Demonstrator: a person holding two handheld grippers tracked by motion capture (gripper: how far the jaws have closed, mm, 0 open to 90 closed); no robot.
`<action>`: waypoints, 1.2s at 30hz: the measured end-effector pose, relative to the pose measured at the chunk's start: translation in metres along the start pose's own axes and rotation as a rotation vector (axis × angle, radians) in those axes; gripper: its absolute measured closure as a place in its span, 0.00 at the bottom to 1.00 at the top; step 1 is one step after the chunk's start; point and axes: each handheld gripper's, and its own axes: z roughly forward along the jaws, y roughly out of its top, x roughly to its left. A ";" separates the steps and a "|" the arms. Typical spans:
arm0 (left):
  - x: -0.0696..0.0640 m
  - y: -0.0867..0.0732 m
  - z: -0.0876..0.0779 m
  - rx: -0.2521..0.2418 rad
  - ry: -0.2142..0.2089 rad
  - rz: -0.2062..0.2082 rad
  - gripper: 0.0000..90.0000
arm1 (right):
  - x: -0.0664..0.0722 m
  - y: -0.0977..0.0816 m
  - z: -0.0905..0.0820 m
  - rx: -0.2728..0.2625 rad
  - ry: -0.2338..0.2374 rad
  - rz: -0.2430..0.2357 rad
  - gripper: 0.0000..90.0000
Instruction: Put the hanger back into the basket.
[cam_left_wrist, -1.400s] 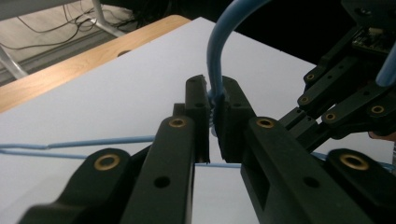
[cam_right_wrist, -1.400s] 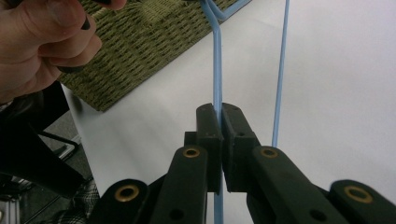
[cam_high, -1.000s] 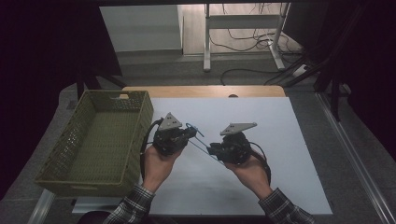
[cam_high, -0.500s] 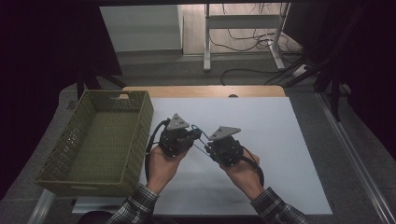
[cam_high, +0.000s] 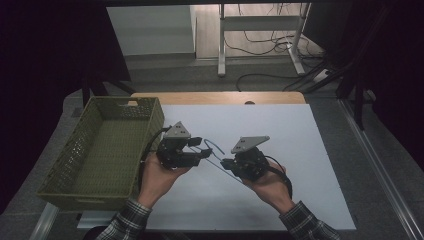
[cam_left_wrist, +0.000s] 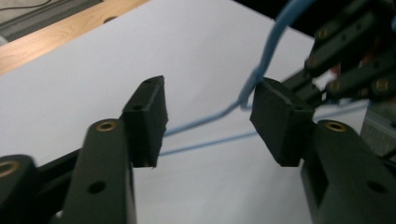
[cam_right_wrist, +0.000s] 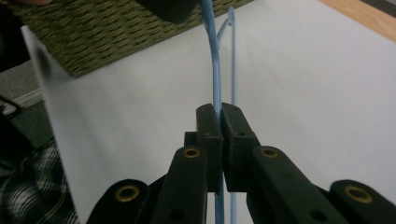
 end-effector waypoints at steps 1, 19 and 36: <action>0.000 -0.002 -0.003 0.006 -0.006 0.013 0.46 | 0.000 -0.001 -0.002 0.006 -0.003 -0.005 0.97; 0.013 -0.011 -0.006 0.118 -0.153 0.194 0.46 | -0.002 -0.013 -0.028 0.018 0.117 0.003 0.97; 0.012 0.002 0.031 0.284 -0.348 0.314 0.72 | 0.005 -0.013 -0.030 0.025 0.182 -0.053 0.97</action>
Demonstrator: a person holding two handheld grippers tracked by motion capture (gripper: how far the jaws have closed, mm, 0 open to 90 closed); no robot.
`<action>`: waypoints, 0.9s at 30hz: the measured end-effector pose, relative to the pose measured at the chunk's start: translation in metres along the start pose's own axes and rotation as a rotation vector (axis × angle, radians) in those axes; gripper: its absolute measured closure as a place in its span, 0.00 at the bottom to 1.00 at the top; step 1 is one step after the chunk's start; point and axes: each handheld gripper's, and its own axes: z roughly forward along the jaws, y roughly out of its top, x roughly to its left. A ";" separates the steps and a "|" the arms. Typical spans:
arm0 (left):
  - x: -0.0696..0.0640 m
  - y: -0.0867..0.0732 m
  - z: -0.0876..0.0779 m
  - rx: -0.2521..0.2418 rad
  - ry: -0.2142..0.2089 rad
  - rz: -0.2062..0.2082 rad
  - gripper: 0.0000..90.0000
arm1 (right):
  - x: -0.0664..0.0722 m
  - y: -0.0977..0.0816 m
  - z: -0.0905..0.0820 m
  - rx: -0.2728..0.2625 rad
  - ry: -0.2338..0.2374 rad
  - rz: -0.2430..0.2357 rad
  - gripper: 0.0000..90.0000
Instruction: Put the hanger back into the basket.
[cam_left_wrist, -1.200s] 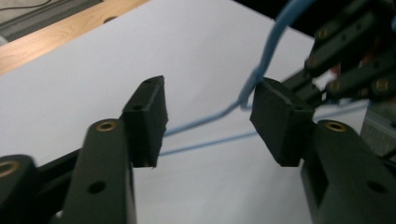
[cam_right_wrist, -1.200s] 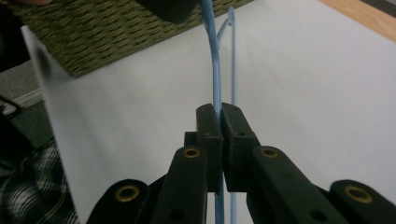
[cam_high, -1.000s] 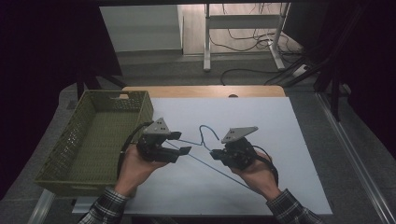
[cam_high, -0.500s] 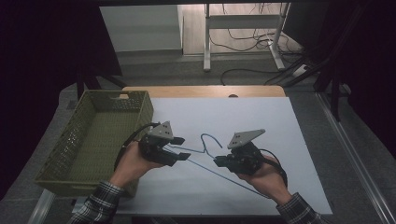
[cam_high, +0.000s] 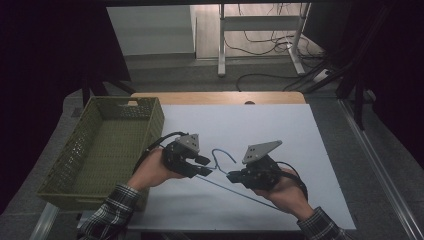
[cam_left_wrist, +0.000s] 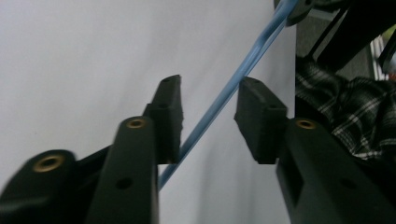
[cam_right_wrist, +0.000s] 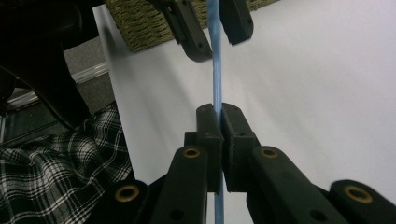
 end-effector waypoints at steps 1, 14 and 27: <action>0.000 0.000 0.000 0.000 0.000 0.000 0.76 | 0.000 0.000 0.000 0.001 -0.002 -0.003 0.97; 0.000 0.002 -0.002 0.011 -0.128 -0.024 0.97 | -0.005 0.001 0.000 0.011 -0.074 -0.046 0.93; 0.003 0.004 -0.006 -0.003 -0.127 -0.083 0.97 | -0.008 -0.003 -0.017 -0.037 -0.127 -0.037 0.71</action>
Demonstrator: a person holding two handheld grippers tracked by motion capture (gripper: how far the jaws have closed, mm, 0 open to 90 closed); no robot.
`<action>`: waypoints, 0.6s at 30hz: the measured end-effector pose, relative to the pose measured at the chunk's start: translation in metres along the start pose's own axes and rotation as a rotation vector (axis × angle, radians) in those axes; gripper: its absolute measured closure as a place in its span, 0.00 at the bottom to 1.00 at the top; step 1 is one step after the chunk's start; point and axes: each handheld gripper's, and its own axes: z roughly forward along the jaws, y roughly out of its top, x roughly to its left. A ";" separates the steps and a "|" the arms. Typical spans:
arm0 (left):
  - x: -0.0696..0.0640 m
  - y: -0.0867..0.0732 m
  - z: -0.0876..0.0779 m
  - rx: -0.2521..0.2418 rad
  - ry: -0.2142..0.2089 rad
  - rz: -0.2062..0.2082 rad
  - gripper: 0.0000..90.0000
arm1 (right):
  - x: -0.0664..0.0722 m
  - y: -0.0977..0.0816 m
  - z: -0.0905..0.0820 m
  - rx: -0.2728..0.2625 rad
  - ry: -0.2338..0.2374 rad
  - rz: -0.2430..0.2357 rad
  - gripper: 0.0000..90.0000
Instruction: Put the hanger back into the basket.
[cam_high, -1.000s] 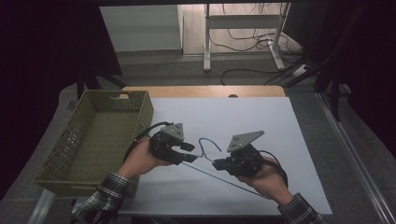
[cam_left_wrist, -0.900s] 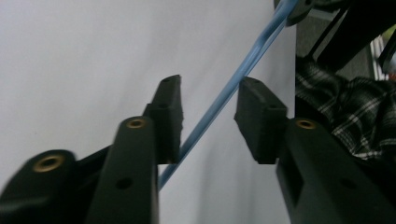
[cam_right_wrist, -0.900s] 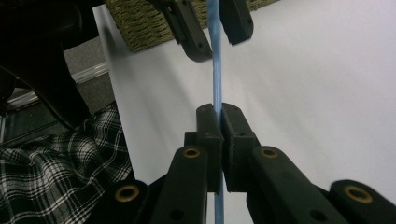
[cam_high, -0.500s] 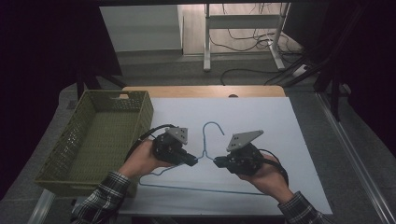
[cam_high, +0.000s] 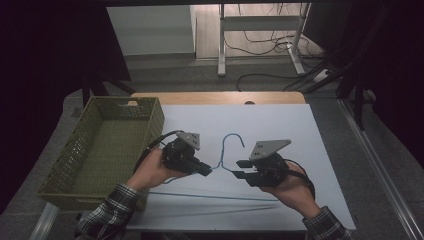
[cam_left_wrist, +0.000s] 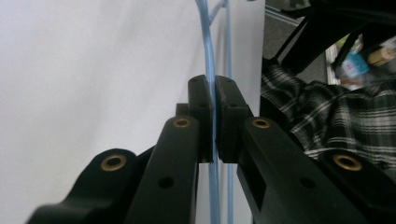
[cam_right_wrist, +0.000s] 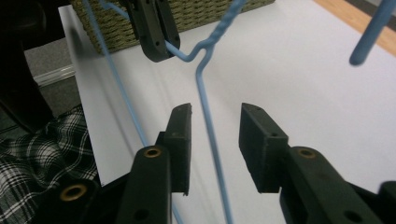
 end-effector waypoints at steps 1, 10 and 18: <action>0.001 0.000 -0.001 -0.003 0.005 -0.010 0.97 | 0.000 0.000 -0.001 -0.003 0.000 -0.001 0.70; 0.003 -0.002 -0.015 -0.054 0.050 -0.039 0.97 | -0.002 -0.005 -0.014 -0.020 -0.007 0.026 0.61; 0.005 -0.008 -0.035 -0.115 0.116 -0.071 0.97 | -0.004 -0.010 -0.017 -0.027 0.000 0.068 0.39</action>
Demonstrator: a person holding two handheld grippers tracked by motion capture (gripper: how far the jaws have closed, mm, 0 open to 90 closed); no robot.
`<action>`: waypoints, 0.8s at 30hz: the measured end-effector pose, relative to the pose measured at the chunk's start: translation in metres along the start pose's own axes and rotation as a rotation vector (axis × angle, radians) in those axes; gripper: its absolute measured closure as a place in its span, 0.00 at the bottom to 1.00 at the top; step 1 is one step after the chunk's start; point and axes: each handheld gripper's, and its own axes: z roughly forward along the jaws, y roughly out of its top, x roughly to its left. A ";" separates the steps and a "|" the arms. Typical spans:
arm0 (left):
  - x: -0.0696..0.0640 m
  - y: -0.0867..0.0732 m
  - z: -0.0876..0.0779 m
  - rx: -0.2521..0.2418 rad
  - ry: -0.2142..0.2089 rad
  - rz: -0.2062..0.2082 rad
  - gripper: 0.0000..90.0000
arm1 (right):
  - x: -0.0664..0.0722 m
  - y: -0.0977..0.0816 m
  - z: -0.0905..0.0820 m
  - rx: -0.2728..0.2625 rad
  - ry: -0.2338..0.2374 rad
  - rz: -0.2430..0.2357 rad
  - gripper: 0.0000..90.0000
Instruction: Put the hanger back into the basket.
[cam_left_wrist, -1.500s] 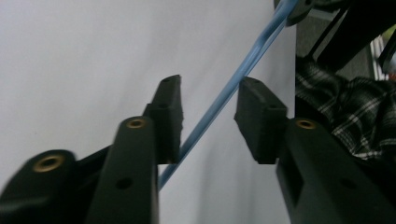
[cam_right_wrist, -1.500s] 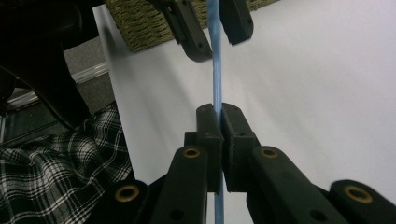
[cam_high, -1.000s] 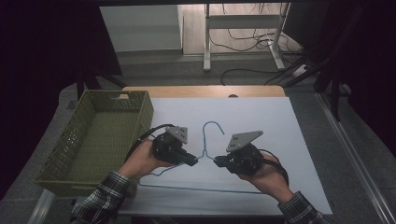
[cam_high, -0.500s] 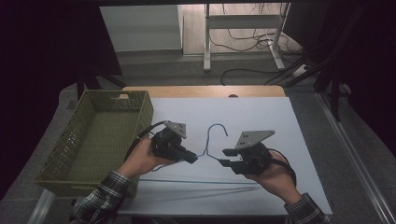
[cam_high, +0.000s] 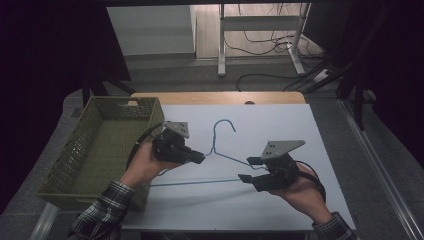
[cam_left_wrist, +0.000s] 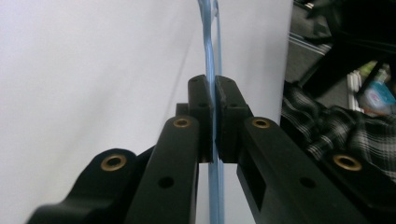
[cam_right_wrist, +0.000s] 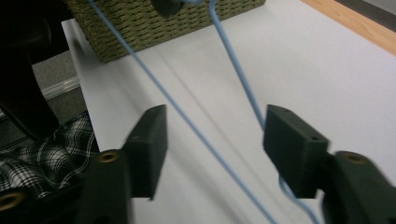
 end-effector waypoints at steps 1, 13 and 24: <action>0.001 0.000 -0.003 -0.010 0.012 -0.008 0.97 | -0.001 -0.001 0.000 -0.001 0.000 0.005 0.36; 0.012 -0.014 -0.052 -0.101 0.134 -0.077 0.97 | -0.006 -0.018 -0.002 -0.025 -0.034 0.080 0.14; 0.023 -0.043 -0.099 -0.137 0.241 -0.151 0.97 | -0.007 -0.034 -0.007 -0.028 -0.035 0.117 0.12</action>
